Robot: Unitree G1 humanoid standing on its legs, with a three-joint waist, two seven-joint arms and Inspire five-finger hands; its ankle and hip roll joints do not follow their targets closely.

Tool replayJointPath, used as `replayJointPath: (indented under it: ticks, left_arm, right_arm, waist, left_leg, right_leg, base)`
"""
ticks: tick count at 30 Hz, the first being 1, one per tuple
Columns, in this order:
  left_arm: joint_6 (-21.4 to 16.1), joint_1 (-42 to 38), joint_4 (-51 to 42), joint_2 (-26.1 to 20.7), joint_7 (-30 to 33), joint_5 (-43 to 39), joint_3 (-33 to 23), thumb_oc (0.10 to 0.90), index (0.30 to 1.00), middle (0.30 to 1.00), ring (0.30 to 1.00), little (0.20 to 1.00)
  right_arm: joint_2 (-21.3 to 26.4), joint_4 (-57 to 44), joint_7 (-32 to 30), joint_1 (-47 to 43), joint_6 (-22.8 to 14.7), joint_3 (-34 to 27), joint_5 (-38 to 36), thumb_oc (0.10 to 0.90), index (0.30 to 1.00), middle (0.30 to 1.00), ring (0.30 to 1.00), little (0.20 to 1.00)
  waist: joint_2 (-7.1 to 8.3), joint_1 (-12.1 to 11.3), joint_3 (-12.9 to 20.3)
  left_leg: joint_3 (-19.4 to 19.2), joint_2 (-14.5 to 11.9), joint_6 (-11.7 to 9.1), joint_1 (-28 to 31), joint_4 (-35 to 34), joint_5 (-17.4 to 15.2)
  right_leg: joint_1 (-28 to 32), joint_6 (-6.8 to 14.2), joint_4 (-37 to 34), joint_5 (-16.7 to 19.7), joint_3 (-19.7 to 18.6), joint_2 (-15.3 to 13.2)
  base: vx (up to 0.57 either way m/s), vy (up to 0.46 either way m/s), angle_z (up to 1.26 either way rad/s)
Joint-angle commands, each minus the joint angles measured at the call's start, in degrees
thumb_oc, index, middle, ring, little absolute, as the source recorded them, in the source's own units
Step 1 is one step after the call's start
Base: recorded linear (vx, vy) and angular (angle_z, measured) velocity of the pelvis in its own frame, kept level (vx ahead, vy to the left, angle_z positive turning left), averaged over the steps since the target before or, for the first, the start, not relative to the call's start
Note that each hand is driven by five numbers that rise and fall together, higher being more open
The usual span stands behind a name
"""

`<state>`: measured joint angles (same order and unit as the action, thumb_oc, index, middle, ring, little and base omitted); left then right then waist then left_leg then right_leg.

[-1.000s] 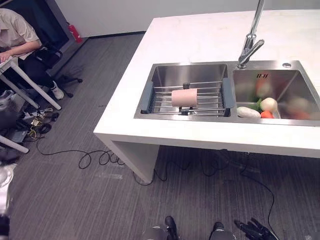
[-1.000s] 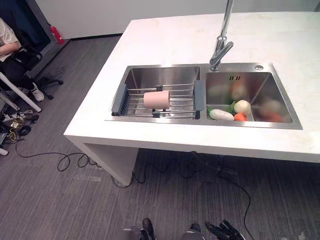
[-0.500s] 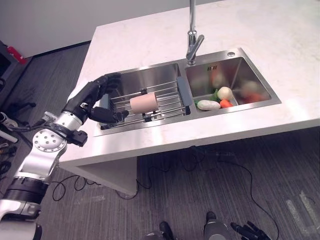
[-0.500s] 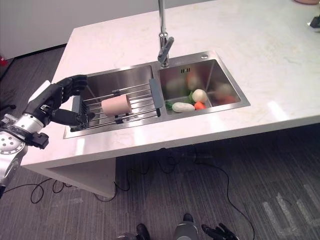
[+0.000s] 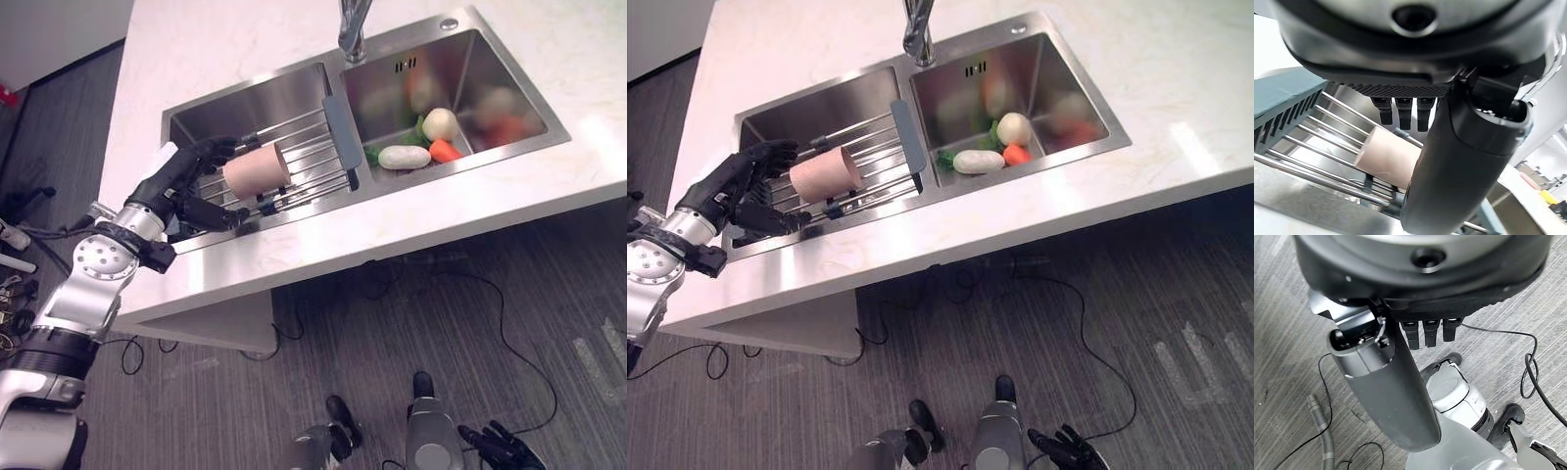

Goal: Place the dishes in the dishwasher.

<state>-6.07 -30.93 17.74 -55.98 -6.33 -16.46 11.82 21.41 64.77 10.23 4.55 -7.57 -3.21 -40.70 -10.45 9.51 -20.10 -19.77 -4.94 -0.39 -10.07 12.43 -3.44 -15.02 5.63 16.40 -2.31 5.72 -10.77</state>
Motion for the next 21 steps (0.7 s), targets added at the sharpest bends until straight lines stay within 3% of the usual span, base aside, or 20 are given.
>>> replayJointPath:
  ticks: [1,9,17,21]
  left_arm:
    - [-4.2,-6.7,-0.7,-6.1,5.4,3.2,-3.8,0.800,0.900,0.900,0.900,0.900]
    - [-3.8,-6.3,-0.7,-5.2,10.4,5.0,-3.7,0.800,0.900,0.900,0.900,0.900]
    - [-9.1,-4.3,-1.6,-4.5,21.5,7.6,-7.5,0.800,0.900,0.900,0.900,0.900]
    - [-7.3,-3.0,-3.8,-4.0,23.3,9.6,-9.5,0.800,0.900,0.900,0.900,0.900]
  right_arm:
    - [1.9,-4.7,1.0,1.5,-1.5,-0.9,-1.5,0.800,0.900,0.900,0.900,0.900]
    - [1.9,-9.0,-0.1,0.8,-1.0,0.9,-1.0,0.800,0.900,0.900,0.900,0.900]
    - [2.0,-8.5,-0.8,0.6,-0.4,0.9,-1.4,0.800,0.900,0.900,0.900,0.900]
    - [2.2,-9.7,-0.1,0.3,-0.1,1.2,-1.0,0.800,0.900,0.900,0.900,0.900]
  waist:
    - [-0.11,1.3,2.3]
    - [-0.77,1.6,0.1]
    - [-0.65,1.4,-1.3]
    - [-0.66,1.3,-2.2]
  left_leg:
    - [7.6,-0.8,-3.8,-2.7,4.8,-5.3]
    - [7.3,-0.2,-3.8,-4.3,4.8,-4.8]
    - [7.0,-0.4,-4.0,-4.9,4.8,-4.4]
    - [7.4,-0.4,-4.0,-5.2,4.8,-4.2]
  right_leg:
    - [1.6,4.2,0.8,-4.9,-0.6,-1.5]
    - [-0.2,4.6,0.8,-4.1,-0.9,-2.2]
    - [-1.0,4.4,0.8,-3.6,-0.6,-2.5]
    - [-1.1,4.2,0.8,-3.5,-0.5,-2.4]
  base:
    - [-0.05,0.048,-0.06]
    - [-0.03,0.044,0.00]
    - [-0.01,0.008,-0.02]
    - [0.02,-0.002,0.00]
